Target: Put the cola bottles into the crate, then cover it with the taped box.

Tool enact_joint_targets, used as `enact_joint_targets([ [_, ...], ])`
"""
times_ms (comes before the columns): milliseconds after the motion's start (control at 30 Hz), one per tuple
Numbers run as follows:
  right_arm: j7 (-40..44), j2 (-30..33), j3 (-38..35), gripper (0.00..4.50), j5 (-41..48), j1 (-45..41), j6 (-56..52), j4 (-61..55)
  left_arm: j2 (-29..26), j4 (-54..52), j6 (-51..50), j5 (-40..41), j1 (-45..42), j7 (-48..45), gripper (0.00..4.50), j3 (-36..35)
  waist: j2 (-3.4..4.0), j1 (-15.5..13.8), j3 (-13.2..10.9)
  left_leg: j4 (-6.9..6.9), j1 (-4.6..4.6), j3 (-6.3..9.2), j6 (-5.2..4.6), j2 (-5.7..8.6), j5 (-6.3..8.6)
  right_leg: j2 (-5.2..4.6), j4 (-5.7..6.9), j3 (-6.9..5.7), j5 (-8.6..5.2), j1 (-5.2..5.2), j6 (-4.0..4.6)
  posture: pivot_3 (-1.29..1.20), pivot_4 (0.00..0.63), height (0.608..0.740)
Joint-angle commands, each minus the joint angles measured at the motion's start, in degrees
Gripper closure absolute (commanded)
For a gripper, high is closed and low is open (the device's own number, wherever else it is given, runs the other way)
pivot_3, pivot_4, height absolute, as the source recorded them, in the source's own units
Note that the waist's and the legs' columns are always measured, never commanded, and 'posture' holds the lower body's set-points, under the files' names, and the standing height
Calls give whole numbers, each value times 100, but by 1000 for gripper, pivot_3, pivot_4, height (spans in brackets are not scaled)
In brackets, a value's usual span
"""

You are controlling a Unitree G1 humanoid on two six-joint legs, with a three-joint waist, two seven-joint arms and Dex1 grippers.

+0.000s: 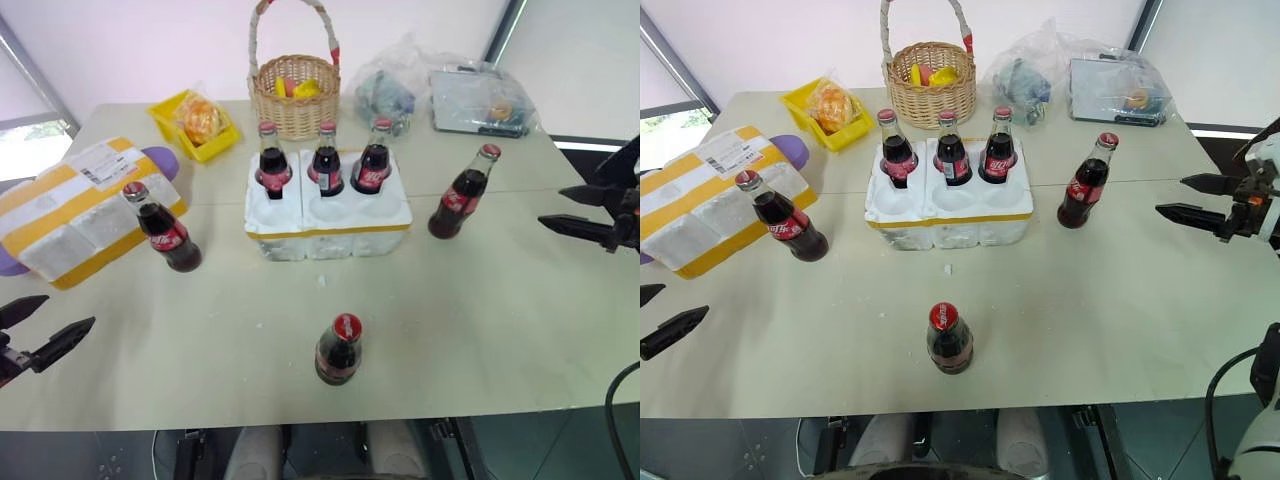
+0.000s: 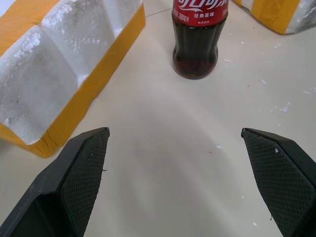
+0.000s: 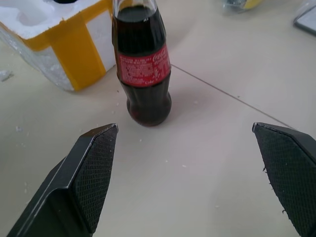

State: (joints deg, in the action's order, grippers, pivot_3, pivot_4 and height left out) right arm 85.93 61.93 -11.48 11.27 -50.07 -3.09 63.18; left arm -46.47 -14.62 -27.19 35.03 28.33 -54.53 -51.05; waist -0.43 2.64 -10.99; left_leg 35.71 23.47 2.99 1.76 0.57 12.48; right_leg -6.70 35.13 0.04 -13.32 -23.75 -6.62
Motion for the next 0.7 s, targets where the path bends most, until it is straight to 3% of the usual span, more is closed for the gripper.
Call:
enact_joint_targets([
  [33,24,80,-60,0,11,-168,81,10,-4,-100,58,39,-1,1,28,-253,0,-1,0,0,0,0,0,0,0,0,0,0,0,0,0,0,150,738],
  [700,11,135,-52,0,-55,-147,91,6,-32,-172,-148,206,-144,-66,28,-212,0,-1,0,11,-1,0,0,0,0,1,6,0,0,5,0,0,150,738],
])
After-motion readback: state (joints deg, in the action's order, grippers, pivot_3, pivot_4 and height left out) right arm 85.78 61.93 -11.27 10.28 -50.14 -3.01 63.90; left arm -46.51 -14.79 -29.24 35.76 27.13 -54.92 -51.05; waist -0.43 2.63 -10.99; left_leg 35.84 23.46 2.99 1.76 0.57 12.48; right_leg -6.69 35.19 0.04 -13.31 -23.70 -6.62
